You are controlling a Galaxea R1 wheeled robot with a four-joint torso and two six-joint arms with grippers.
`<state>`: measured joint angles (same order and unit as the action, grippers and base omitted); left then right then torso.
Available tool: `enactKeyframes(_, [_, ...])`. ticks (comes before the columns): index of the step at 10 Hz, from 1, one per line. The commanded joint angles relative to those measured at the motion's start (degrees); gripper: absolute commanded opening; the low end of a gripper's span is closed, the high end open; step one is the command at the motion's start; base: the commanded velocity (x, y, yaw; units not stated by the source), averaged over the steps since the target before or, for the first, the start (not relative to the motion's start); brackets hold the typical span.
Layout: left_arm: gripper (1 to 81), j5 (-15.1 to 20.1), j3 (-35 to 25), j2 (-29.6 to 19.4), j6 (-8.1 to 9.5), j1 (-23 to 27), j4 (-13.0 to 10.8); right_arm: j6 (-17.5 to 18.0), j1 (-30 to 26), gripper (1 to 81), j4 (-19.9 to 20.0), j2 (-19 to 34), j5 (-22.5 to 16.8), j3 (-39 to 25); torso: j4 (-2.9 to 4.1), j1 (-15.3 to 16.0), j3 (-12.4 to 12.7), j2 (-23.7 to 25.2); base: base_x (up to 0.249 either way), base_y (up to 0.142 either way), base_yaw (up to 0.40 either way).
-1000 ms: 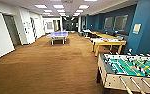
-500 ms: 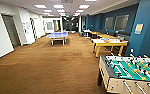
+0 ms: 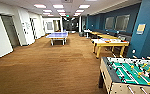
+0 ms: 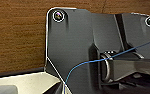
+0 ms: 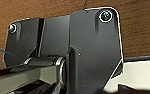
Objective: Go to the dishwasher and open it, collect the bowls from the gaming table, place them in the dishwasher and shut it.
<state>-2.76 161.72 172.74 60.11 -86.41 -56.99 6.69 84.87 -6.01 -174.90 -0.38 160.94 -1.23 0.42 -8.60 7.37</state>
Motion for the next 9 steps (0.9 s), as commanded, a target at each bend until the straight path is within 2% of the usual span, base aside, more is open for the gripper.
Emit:
enactKeyframes(1, [81.1,2.8,0.4,-0.4,-0.08,3.2,0.0,0.1,-3.3,81.1,0.3,0.1,-2.8,0.0,0.00,0.0,0.0,0.0,0.163,0.000,0.000])
enactKeyframes(9, [81.1,2.6,0.4,-0.1,-0.35,4.3,-0.5,0.1,-5.4,81.1,0.3,0.0,-2.4,-0.3,0.00,0.0,0.0,0.0,0.163,0.000,0.000])
